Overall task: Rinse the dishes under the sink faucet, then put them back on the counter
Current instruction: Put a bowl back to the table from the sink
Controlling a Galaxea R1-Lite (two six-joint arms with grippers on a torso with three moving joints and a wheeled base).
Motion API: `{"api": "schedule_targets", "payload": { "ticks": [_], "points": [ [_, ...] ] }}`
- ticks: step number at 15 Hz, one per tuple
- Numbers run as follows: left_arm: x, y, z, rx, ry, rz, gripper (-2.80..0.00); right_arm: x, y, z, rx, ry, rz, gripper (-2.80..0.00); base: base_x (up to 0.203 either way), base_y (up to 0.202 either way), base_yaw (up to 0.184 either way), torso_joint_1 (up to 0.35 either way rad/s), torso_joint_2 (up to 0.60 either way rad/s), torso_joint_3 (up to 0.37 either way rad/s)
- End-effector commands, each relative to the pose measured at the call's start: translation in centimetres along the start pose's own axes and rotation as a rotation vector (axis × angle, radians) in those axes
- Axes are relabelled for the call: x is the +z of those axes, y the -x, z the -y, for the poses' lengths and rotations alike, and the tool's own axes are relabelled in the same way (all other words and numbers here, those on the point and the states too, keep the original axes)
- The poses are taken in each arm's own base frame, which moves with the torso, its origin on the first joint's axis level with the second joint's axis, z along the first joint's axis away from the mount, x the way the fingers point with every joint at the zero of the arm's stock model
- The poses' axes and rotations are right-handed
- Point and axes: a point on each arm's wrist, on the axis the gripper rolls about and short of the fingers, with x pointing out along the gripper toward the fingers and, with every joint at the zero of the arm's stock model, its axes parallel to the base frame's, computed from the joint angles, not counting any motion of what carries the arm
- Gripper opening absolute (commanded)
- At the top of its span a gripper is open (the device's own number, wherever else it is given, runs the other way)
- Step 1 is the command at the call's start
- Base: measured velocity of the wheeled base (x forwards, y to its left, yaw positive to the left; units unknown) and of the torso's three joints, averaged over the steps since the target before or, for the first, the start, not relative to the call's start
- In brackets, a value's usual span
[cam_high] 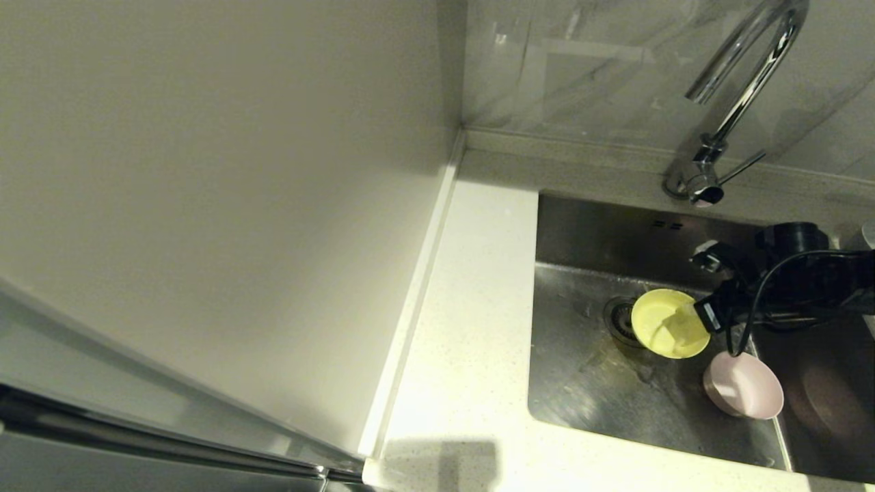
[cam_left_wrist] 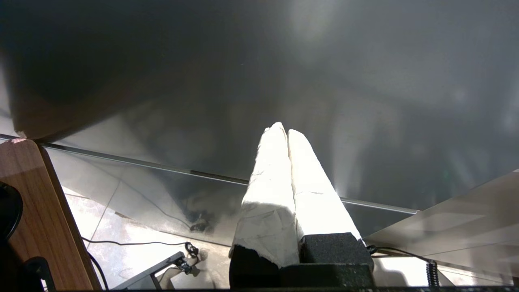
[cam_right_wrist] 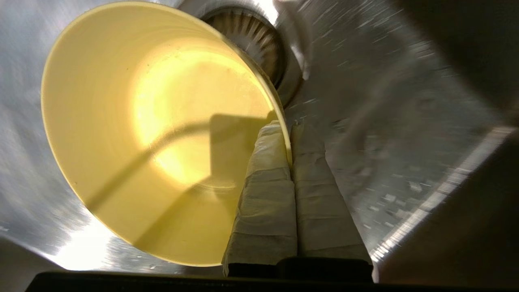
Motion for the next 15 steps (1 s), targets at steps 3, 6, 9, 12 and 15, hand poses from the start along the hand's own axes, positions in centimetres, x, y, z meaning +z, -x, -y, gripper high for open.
{"api": "schedule_targets", "payload": {
  "ticks": [3, 6, 9, 12, 15],
  "points": [
    [-0.1, 0.0, 0.0, 0.0, 0.0, -0.002, -2.8, 3.4, 8.9, -0.1, -0.147, -0.041, 0.14, -2.8, 0.0, 0.0, 0.0, 0.0, 0.0, 0.0],
    [-0.1, 0.0, 0.0, 0.0, 0.0, -0.004, -2.8, 2.8, 13.8, 1.2, -0.28, -0.079, 0.201, -2.8, 0.0, 0.0, 0.0, 0.0, 0.0, 0.0],
    [-0.1, 0.0, 0.0, 0.0, 0.0, -0.002, -2.8, 3.1, 17.9, 4.2, -0.509, -0.034, 0.377, -2.8, 0.0, 0.0, 0.0, 0.0, 0.0, 0.0],
    [-0.1, 0.0, 0.0, 0.0, 0.0, -0.002, -2.8, 4.8, 22.7, 6.7, -0.749, 0.053, 0.585, -2.8, 0.0, 0.0, 0.0, 0.0, 0.0, 0.0],
    [-0.1, 0.0, 0.0, 0.0, 0.0, -0.002, -2.8, 7.6, 28.8, 6.5, -0.993, 0.109, 0.937, -2.8, 0.0, 0.0, 0.0, 0.0, 0.0, 0.0]
  ]
}}
